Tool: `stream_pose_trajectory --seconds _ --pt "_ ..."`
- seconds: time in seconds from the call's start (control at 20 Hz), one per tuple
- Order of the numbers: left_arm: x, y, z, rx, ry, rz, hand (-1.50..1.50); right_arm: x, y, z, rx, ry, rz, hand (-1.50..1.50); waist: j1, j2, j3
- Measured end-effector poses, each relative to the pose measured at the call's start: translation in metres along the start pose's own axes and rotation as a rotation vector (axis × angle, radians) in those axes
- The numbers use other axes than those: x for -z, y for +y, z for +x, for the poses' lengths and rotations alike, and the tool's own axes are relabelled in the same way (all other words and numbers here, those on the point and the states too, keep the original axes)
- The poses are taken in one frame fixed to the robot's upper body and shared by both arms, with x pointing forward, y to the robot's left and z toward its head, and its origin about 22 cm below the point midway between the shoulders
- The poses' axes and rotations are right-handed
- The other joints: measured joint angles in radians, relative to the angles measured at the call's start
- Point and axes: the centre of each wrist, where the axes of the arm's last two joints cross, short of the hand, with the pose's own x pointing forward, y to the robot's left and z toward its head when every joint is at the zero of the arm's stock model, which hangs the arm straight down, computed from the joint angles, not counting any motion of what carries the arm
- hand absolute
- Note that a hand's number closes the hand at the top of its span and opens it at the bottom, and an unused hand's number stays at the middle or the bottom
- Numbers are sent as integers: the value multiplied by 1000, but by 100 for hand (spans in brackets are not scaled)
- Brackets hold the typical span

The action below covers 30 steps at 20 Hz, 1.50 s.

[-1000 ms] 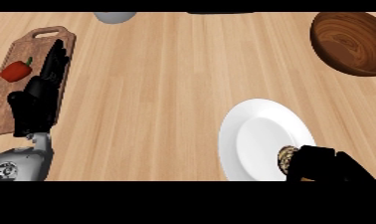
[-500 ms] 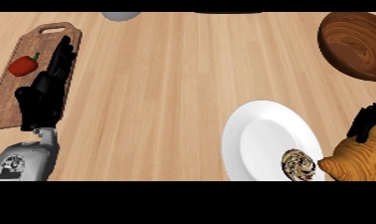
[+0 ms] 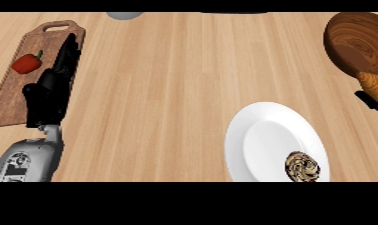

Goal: Pick the croissant from the plate and place it in the bowl

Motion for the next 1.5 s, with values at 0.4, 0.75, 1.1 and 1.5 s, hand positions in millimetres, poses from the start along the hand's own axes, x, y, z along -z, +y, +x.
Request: stream_pose_trajectory --seconds 0.4,0.75,1.1,1.5 --pt "3 -7 0 -6 -17 -18 0 44 -21 -47 -138 7 -136 150 21 8 1" --pt "7 -10 10 -13 -39 -36 0 56 -26 -81 -341 36 -228 150 49 19 4" --pt "10 -14 14 -15 -53 -49 0 60 -23 -103 -318 135 -226 -150 72 30 6" --pt "12 -19 15 -21 -63 -54 0 62 -15 -112 -130 136 -133 -150 81 38 9"
